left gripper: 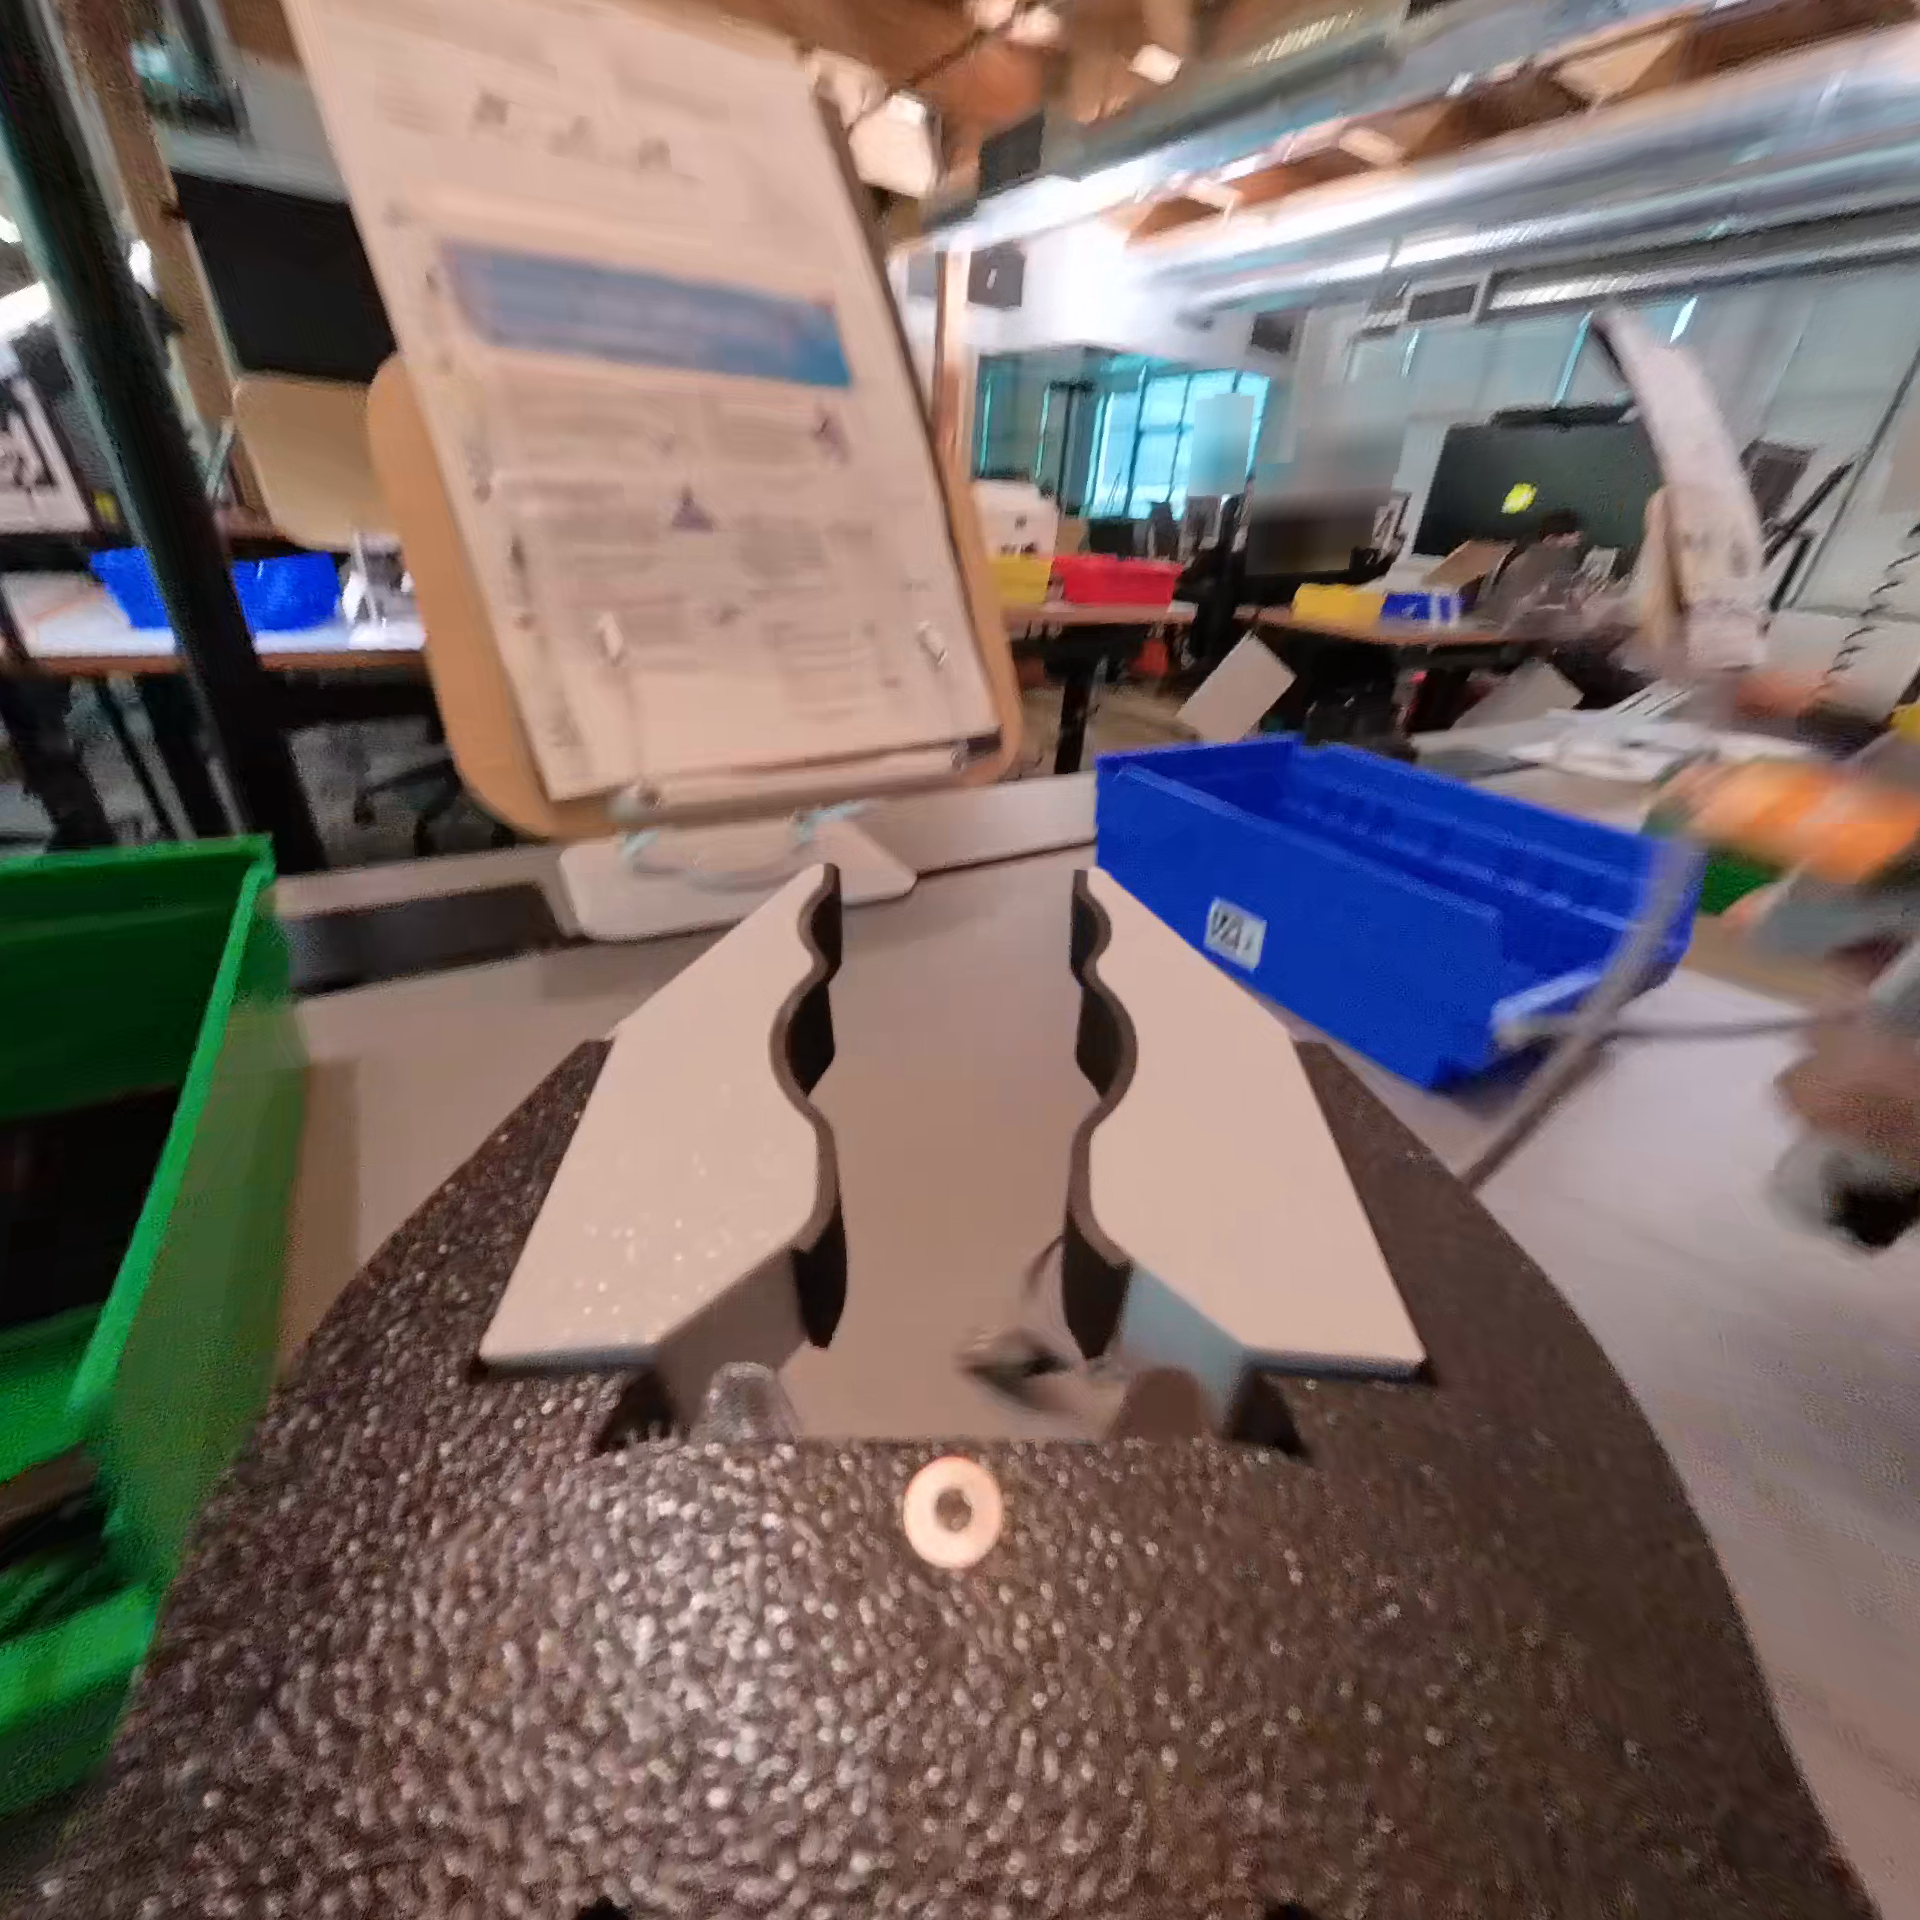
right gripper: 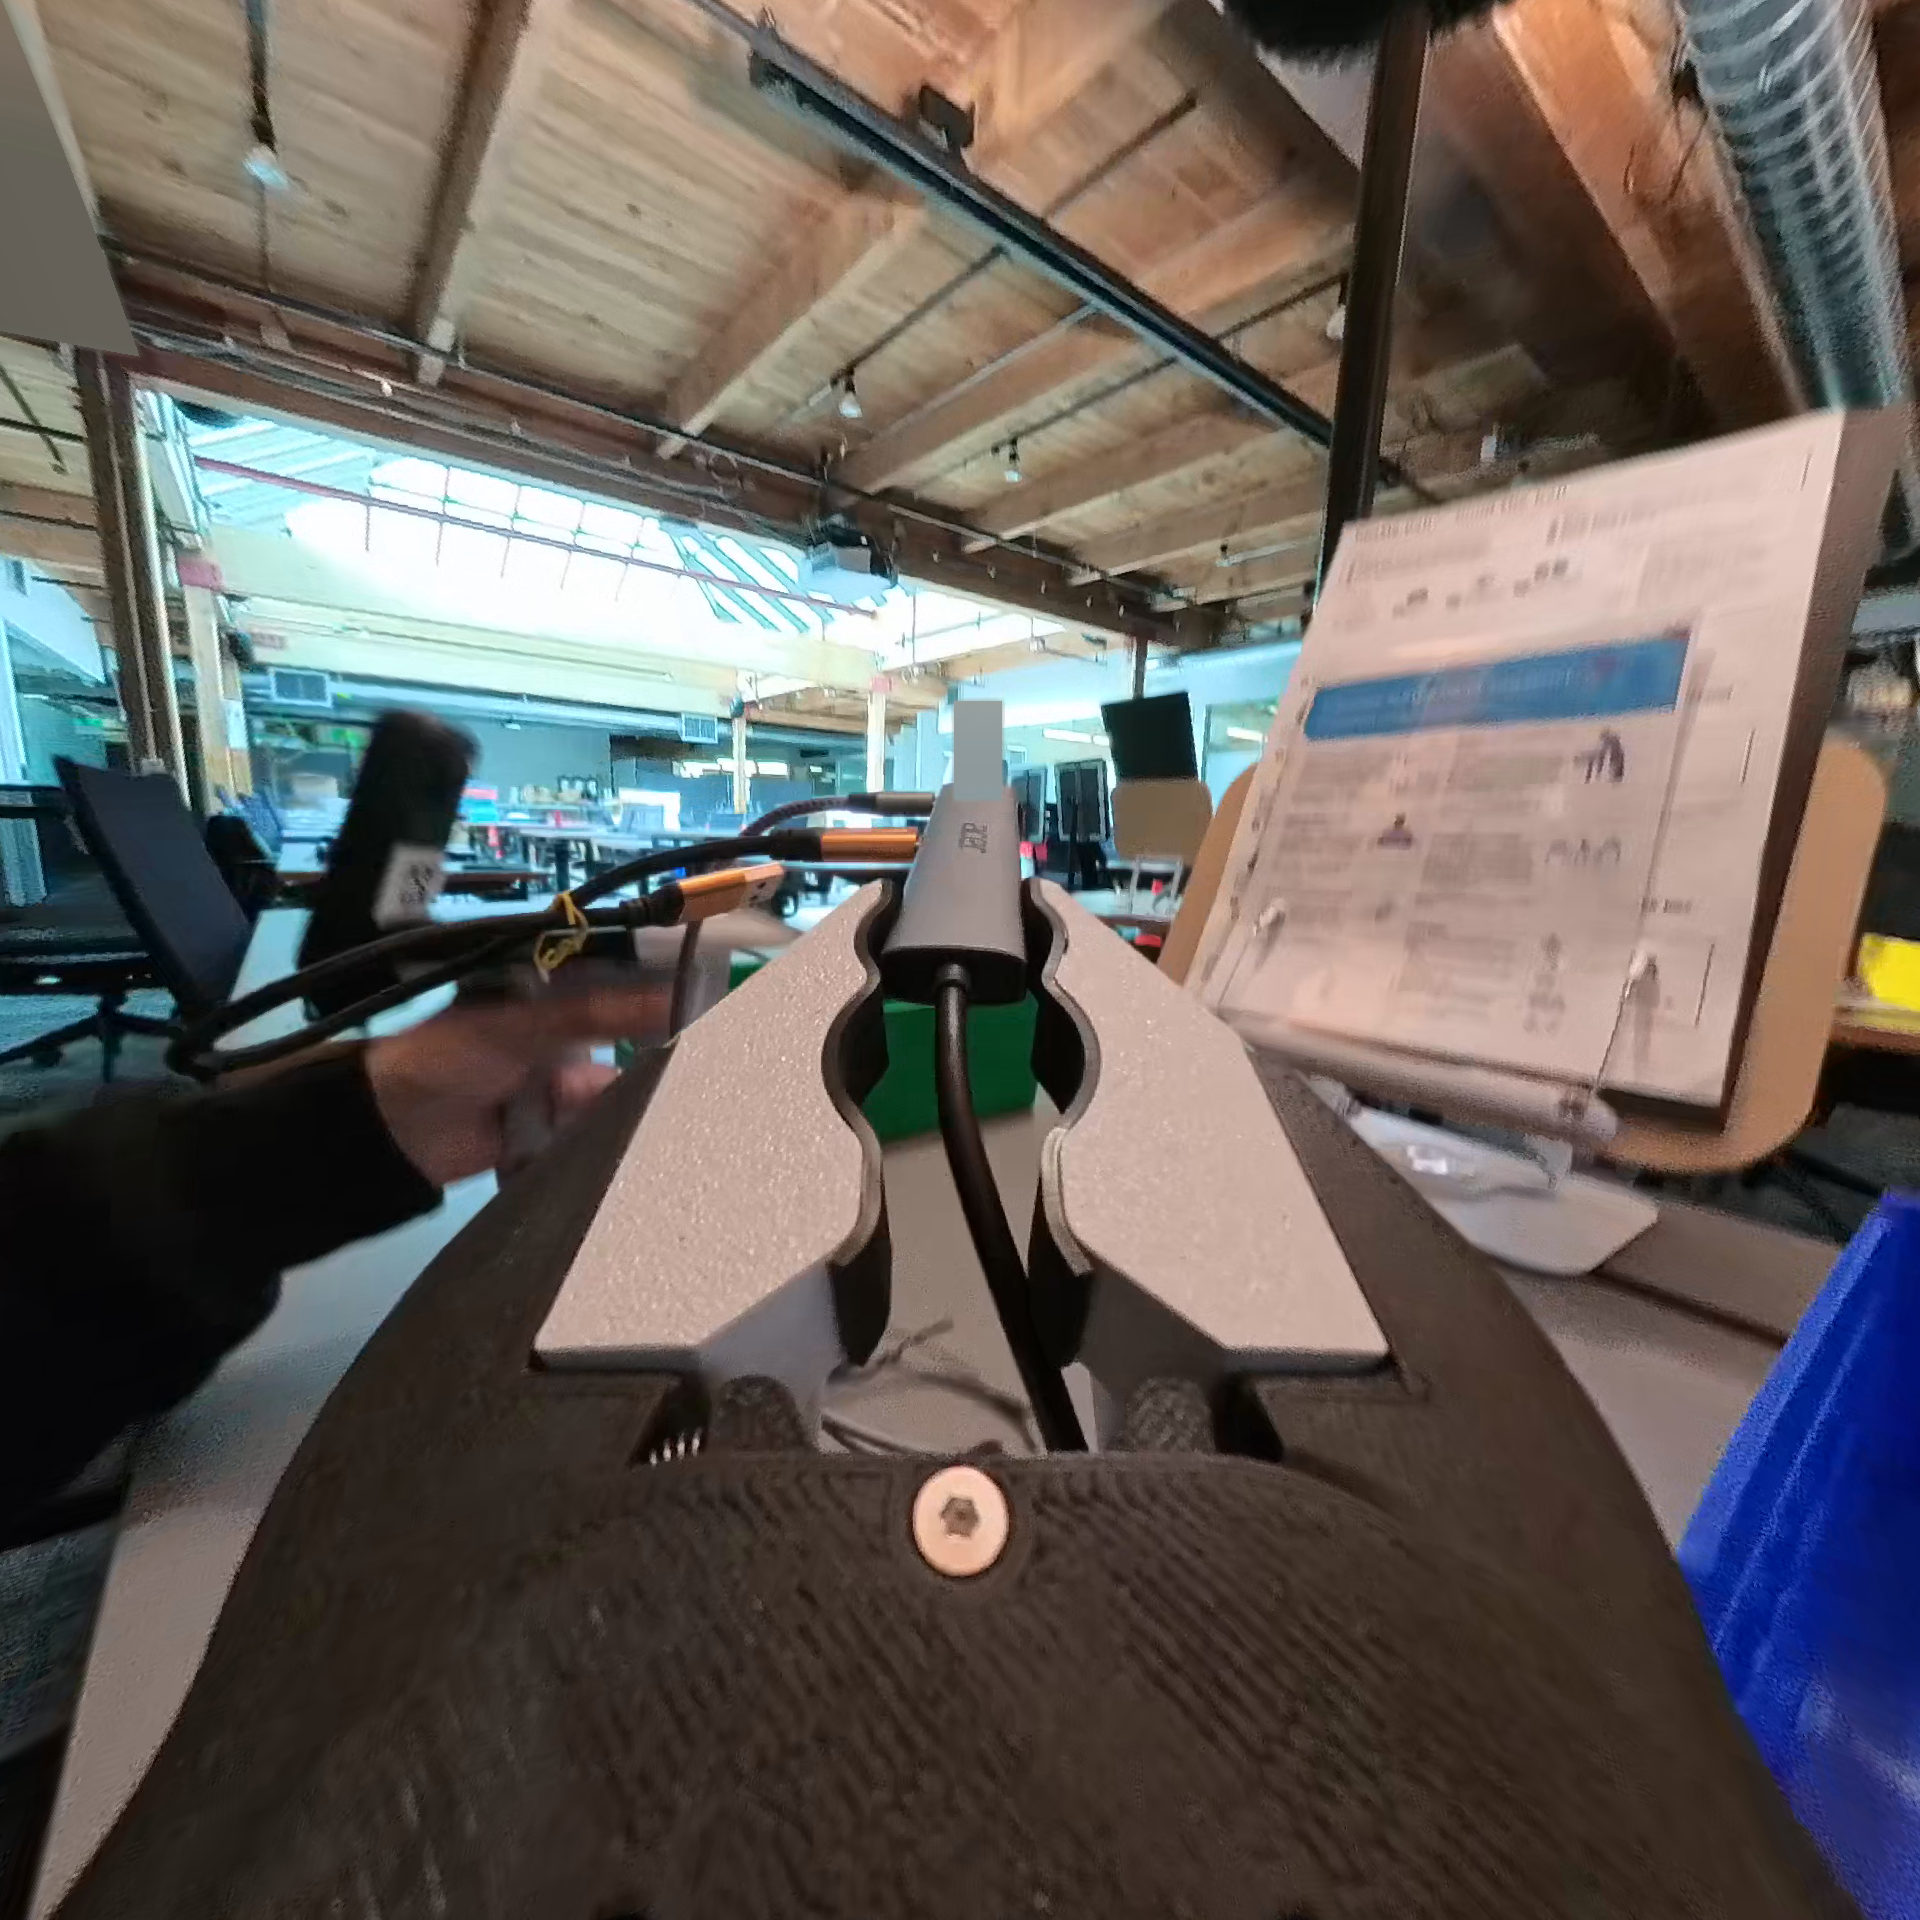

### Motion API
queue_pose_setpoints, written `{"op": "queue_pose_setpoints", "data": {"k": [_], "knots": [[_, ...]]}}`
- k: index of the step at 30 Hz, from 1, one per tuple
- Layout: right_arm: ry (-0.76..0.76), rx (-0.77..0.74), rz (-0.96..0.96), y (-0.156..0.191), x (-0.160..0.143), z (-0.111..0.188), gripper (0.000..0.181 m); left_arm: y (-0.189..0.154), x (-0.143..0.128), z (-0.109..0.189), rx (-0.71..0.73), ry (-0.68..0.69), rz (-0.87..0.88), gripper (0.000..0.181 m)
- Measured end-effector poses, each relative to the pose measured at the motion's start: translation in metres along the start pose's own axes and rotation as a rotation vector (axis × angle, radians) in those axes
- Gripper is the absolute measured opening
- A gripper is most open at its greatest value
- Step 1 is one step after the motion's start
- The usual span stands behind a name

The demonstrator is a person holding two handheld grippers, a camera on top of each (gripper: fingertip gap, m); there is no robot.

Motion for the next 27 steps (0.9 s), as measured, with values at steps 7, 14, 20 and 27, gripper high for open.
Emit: {"op": "queue_pose_setpoints", "data": {"k": [7, 14, 20, 27], "knots": [[-0.126, -0.152, 0.113, -0.025, 0.122, 0.011, 0.022, 0.024, -0.040, 0.007, -0.013, 0.119, 0.064, 0.055], [-0.056, -0.209, 0.286, -0.065, 0.248, -0.011, 0.022, 0.013, -0.058, -0.012, -0.099, 0.181, 0.089, 0.057], [0.144, -0.437, 0.564, -0.133, 0.300, -0.023, 0.022, 0.004, -0.065, -0.016, -0.152, 0.206, 0.071, 0.056], [0.703, -0.591, 0.937, -0.199, 0.234, -0.036, 0.022, 0.002, -0.073, -0.017, -0.178, 0.224, 0.086, 0.054]]}}
Point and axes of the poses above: each gripper's, where its closed fingertips meet, z back along the fingers, x out of its top, y = z × x across the jaws, the point moved 9 cm from there along z, back along the fingers, and after that the axes turned 2 degrees about -x, right-handed, at the moved point
